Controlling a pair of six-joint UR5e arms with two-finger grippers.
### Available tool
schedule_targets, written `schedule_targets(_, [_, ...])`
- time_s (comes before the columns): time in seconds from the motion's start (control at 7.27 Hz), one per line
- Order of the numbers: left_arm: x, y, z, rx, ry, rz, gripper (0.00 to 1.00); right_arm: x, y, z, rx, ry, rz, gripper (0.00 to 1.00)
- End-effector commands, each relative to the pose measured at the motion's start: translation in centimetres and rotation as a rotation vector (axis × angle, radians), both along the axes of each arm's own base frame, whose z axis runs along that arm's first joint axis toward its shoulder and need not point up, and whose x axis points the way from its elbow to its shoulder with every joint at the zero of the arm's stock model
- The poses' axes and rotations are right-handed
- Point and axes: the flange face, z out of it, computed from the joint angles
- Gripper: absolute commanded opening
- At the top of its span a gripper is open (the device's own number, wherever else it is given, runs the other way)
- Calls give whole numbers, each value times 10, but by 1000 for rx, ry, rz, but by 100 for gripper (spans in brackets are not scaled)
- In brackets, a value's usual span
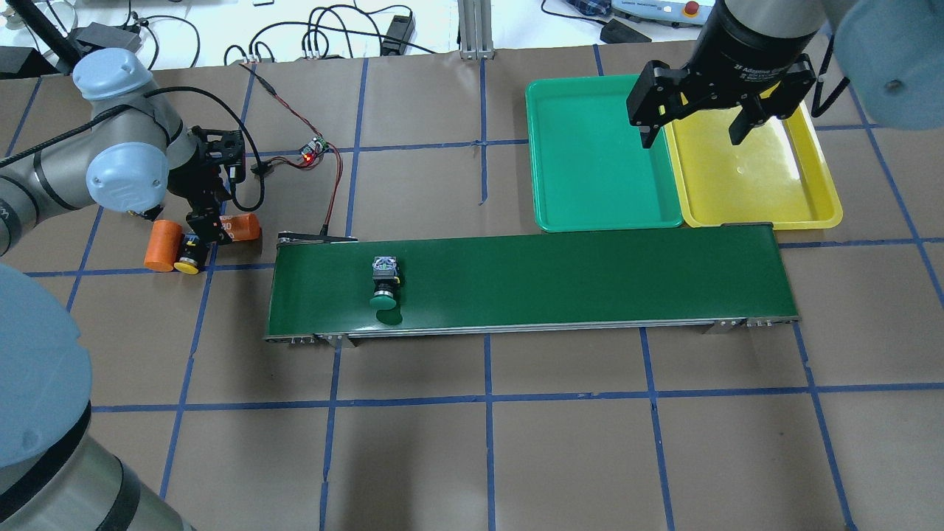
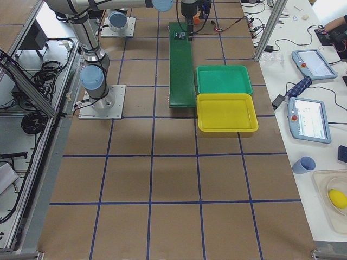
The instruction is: Sort buttons by color to trays
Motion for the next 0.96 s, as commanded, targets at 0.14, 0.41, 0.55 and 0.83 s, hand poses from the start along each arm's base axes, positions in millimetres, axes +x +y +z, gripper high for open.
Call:
schedule_targets(0.14, [0, 1, -22, 12, 24, -14, 92, 0, 0, 0, 0, 0, 0, 100])
schedule_targets(0.41, [-4, -2, -25, -62, 51, -38, 11, 0, 0, 0, 0, 0, 0, 100])
schedule_targets(0.55, [-5, -2, -24, -64, 42, -28, 0, 0, 0, 0, 0, 0, 0, 100])
schedule_targets(0.83, [-6, -4, 2, -85, 20, 71, 0, 0, 0, 0, 0, 0, 0, 100])
